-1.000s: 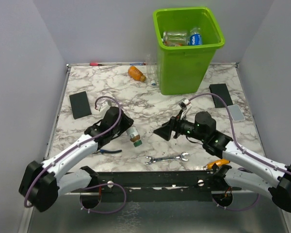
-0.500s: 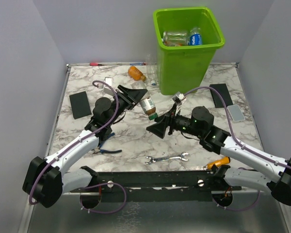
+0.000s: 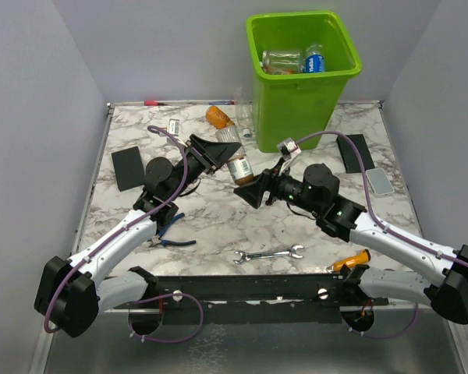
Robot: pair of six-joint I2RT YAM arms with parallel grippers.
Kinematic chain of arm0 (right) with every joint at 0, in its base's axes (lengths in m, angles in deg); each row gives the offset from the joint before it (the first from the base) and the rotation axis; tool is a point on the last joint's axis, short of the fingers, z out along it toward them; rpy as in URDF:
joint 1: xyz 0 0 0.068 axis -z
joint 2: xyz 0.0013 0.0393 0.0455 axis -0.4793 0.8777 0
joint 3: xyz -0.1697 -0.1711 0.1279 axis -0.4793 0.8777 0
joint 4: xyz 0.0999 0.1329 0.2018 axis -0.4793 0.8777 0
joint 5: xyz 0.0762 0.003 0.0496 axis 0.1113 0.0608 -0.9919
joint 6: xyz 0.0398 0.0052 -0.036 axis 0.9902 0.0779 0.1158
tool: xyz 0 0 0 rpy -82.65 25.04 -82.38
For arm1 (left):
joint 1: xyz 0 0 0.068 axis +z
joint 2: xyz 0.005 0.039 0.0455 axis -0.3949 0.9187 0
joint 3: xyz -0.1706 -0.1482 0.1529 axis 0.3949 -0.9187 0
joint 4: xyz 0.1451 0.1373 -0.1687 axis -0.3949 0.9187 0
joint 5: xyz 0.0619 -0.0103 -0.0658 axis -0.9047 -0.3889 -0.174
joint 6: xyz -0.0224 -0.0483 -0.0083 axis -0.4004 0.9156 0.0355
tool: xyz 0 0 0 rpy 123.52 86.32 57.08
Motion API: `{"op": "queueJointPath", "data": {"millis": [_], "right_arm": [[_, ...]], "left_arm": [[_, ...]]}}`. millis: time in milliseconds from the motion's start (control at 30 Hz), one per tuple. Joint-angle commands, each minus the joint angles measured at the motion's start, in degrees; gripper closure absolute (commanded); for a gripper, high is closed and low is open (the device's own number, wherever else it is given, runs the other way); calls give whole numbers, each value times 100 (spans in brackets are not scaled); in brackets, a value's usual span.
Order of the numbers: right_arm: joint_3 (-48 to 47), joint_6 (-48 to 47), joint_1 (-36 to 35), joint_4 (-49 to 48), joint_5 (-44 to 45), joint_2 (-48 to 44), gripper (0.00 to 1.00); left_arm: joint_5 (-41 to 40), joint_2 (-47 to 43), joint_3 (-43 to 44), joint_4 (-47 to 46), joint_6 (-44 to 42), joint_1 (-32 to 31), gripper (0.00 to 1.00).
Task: Put the plastic bottles in the bin
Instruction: Pick up the plastic bottle at the center of the board.
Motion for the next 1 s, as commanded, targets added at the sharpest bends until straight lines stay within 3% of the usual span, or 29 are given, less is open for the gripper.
{"op": "queueJointPath", "data": {"millis": [0, 100, 133, 167, 233, 267, 333, 500, 600, 700, 800, 967], "right_arm": [[-244, -221, -20, -26, 210, -49, 36], [-345, -245, -20, 90, -8, -11, 63], [-342, -254, -20, 116, -25, -39, 69], [-358, -274, -20, 176, -20, -103, 75], [-456, -403, -20, 404, 158, -264, 86], [-580, -497, -20, 579, 310, -359, 91], [-1007, -812, -20, 1103, 743, -490, 99], [-3044, -1626, -1, 2286, 3206, -70, 100], [-4183, -1989, 273, 2328, 3976, 659, 100], [-5232, -1539, 1127, 2527, 3659, 1387, 100], [-6210, -684, 2363, 2945, 2766, 2194, 100], [-7993, -282, 3213, 3734, 2397, 3748, 100]], "left_arm": [[263, -80, 133, -206, -78, -22, 100], [206, -89, 137, -206, -78, -25, 100], [176, -102, 133, -206, -72, -21, 92], [130, -128, 123, -206, -74, -22, 73], [-69, -246, 103, -77, -183, -20, 20], [-301, -369, 132, 165, -292, -14, 4], [-854, -648, 259, 752, -746, -13, 1], [-2258, -1320, 592, 1711, -2542, -18, 1], [-3346, -1582, 518, 2089, -3309, -9, 1], [-4084, -1690, 473, 2513, -3915, -15, 1], [-4504, -1778, 312, 2773, -4142, -14, 1], [-4840, -2090, -174, 2854, -4249, -9, 1]]}}
